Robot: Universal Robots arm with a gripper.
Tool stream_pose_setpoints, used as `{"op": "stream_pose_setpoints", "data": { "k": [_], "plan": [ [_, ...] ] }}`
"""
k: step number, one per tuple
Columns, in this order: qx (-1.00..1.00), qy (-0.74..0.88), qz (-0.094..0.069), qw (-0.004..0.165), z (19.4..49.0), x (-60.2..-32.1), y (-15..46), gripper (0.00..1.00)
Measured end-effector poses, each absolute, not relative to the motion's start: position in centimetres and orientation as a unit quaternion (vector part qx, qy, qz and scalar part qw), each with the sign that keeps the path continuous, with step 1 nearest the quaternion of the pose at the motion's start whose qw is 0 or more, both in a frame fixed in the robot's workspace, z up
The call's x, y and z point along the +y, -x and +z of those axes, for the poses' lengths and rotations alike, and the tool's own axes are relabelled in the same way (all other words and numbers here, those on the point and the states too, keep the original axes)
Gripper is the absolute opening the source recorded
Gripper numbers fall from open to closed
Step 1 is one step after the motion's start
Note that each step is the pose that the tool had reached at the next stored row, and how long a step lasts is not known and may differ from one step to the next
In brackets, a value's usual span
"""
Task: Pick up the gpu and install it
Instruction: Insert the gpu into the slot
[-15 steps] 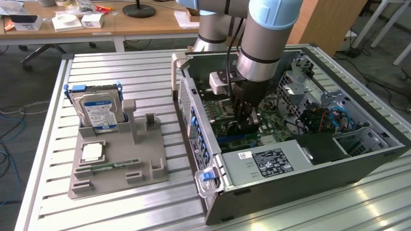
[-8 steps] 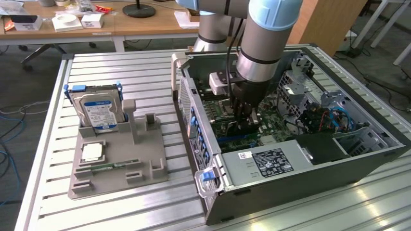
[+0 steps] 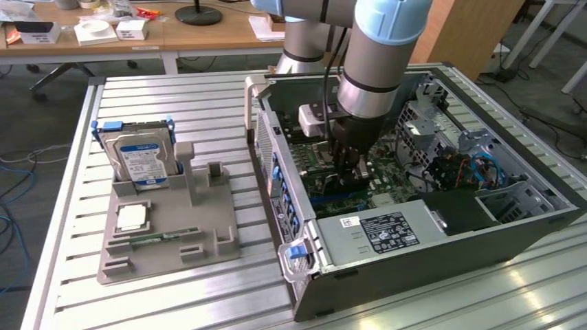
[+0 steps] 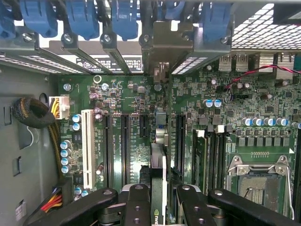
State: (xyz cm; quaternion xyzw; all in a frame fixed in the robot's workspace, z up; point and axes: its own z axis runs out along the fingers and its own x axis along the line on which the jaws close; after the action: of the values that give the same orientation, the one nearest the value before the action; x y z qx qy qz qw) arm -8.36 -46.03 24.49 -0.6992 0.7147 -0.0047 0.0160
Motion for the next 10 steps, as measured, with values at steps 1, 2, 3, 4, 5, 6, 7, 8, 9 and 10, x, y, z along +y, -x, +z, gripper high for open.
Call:
{"op": "stream_pose_setpoints", "data": {
  "k": [1, 2, 3, 4, 5, 6, 7, 8, 9, 10],
  "plan": [
    [0.715, 0.699, -0.005, 0.016, 24.49, -46.03, 8.36, 0.26],
    [0.715, 0.699, -0.005, 0.016, 24.49, -46.03, 8.36, 0.26],
    [0.715, 0.699, -0.005, 0.016, 24.49, -46.03, 8.36, 0.26],
    [0.715, 0.699, -0.005, 0.016, 24.48, -46.03, 8.36, 0.26],
    [0.715, 0.699, -0.005, 0.016, 24.46, -46.03, 8.36, 0.26],
    [0.715, 0.699, -0.005, 0.016, 24.4, -46.02, 8.36, 0.26],
    [0.715, 0.699, -0.005, 0.016, 24.36, -46.02, 8.36, 0.26],
    [0.715, 0.699, -0.005, 0.016, 24.36, -46.02, 8.36, 0.26],
    [0.715, 0.699, -0.005, 0.016, 24.37, -46.03, 8.36, 0.26],
    [0.715, 0.699, -0.005, 0.016, 24.36, -46.03, 8.36, 0.26]
  ]
}}
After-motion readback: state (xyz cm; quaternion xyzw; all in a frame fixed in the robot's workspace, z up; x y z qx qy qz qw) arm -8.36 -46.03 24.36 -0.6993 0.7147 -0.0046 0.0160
